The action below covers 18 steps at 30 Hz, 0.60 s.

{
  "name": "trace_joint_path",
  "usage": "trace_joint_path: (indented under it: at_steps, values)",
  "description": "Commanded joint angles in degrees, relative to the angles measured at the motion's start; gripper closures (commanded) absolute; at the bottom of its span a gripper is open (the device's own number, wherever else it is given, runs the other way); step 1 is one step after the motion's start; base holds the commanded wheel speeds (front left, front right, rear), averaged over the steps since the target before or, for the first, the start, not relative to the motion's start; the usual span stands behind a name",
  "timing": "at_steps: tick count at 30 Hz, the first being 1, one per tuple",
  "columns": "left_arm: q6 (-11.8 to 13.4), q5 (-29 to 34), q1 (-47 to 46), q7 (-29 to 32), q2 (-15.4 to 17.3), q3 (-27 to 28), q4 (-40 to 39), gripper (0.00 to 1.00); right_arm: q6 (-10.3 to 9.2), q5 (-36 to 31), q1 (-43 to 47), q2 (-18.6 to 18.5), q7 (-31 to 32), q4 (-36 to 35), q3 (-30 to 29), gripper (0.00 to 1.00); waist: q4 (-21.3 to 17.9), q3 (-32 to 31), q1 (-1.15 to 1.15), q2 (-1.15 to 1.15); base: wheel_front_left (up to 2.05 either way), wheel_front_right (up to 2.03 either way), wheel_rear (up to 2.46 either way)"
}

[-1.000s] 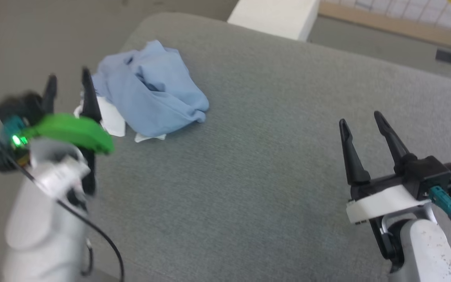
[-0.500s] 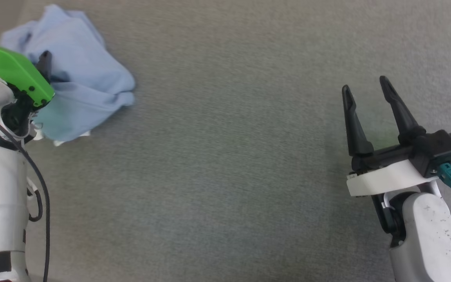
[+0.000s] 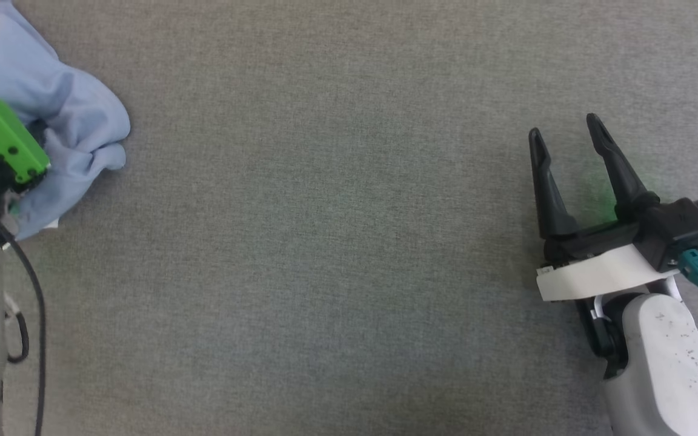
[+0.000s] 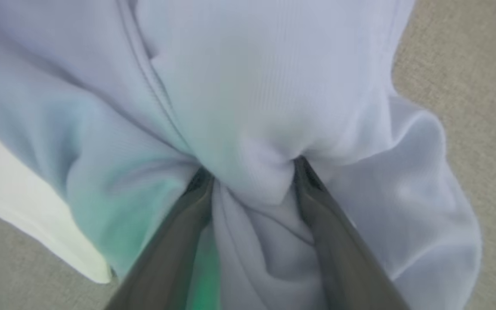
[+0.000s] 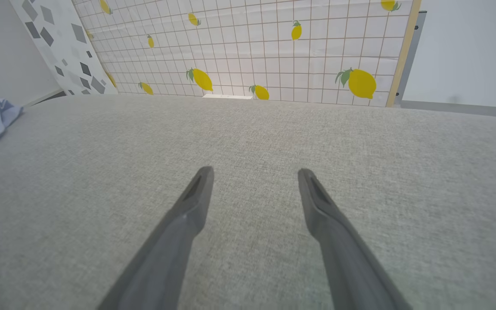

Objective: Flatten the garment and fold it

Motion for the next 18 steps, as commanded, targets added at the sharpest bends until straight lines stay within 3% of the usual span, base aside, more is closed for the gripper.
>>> trace_joint_path:
  at_steps: [1,9,14,18]
  values:
    - [0.1,1.7,3.5,-2.5,-0.5,-1.1,0.7,1.0,-0.11,0.4,-0.2,0.0,-0.4,1.1,0.0,0.0,0.9,-2.9,0.0,0.0,0.0,0.0,0.0]
    - [-0.6,11.4,1.0,-24.7,5.0,-1.0,-3.2,1.0,-0.11,1.0,2.2,0.6,-1.3,4.0,-0.6,0.0,2.2,-12.8,0.0,0.0,0.0,0.0,0.0]
    - [-4.1,15.2,-3.9,-37.6,6.7,-3.1,-3.6,1.0,-0.11,1.5,4.4,1.0,-1.6,5.5,-1.1,0.0,1.4,-19.4,0.0,0.0,0.0,0.0,0.0]
    - [-6.6,17.5,-7.8,-42.9,6.4,-6.1,-3.8,1.0,-0.11,2.2,5.7,1.1,-1.7,6.3,-1.0,0.0,-0.6,-23.2,0.0,0.0,0.0,0.0,0.0]
